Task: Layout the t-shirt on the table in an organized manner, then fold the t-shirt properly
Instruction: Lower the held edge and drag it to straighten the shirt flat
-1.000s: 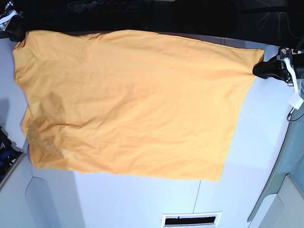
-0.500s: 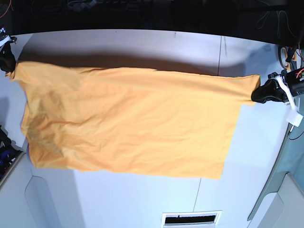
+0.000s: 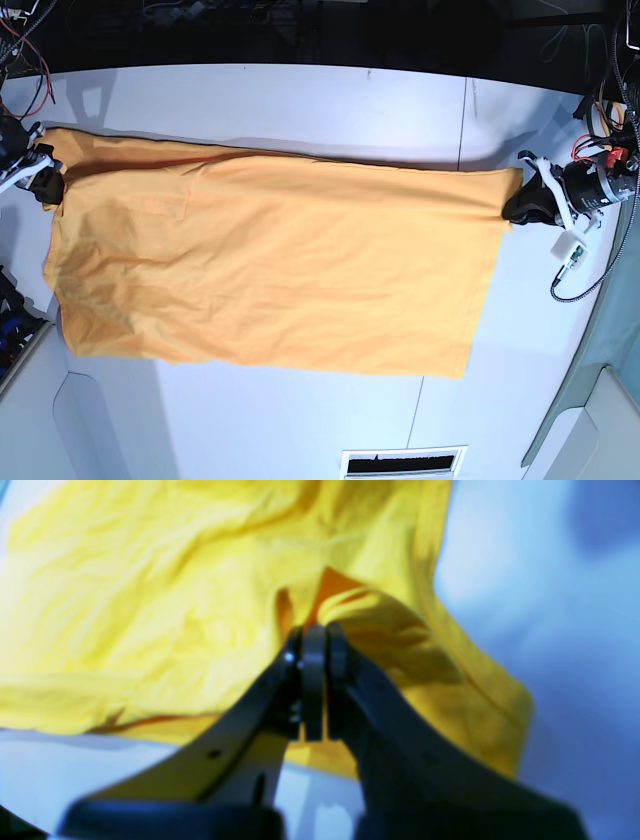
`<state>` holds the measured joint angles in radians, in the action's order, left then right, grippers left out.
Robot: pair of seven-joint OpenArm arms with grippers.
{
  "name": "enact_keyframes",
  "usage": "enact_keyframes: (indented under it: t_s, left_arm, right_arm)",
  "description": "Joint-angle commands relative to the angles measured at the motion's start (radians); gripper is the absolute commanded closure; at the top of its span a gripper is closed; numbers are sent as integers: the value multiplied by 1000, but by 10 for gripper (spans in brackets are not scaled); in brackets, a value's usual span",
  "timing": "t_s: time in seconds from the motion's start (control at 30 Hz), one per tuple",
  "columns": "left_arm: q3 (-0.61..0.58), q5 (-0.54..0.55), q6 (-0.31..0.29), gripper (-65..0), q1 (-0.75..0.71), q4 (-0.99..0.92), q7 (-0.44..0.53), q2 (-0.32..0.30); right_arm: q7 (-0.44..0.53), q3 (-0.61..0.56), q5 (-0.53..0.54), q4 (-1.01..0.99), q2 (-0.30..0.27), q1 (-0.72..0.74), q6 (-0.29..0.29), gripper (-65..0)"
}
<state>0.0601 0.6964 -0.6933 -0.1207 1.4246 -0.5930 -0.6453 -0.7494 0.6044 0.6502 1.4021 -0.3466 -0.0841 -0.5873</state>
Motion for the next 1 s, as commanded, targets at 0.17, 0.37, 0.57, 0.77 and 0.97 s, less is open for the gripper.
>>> enact_keyframes:
  t_s: [0.17,0.37,0.57,0.77,0.97]
  left_arm:
    - [10,-61,-5,0,24,-106,129,9]
    - [10,-88,-5,0,74,-115,155,33]
    - [9,-88,-5,-57,138,-115,147,34]
    - [9,-87,3,-294,154,-116,154,56]
    - [10,-87,66,-327,153,-149,106,74]
  right_arm:
    - [40,6,-15,-46,-19,4,0,0]
    - [45,6,-15,-66,-19,3,0,0]
    - [34,6,-15,-66,-18,3,0,0]
    - [31,6,-14,-66,-18,4,9,-319]
    - [-12,57,40,-56,-19,4,16,-319]
